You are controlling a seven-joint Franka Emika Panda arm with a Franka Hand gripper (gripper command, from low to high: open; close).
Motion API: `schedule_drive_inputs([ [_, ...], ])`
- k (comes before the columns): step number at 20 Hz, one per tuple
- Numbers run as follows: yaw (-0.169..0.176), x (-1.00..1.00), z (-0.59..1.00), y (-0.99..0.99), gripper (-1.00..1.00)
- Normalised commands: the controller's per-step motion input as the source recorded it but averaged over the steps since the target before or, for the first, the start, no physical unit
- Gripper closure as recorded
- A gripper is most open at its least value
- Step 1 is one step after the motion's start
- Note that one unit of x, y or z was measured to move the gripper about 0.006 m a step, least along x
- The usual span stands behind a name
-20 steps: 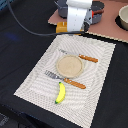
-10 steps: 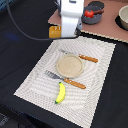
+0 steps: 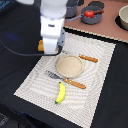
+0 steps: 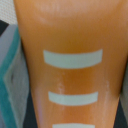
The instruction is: Interact with the objects in diverse but meaningful ways.
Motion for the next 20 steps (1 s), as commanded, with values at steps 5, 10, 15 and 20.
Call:
schedule_drive_inputs([
  [5,-0.024,0.31,0.03,0.09,1.0],
  [10,-0.005,0.32,0.0,0.11,1.0],
  [15,0.0,0.3,-0.02,0.07,1.0],
  [20,0.028,-0.08,-0.22,0.0,1.0],
])
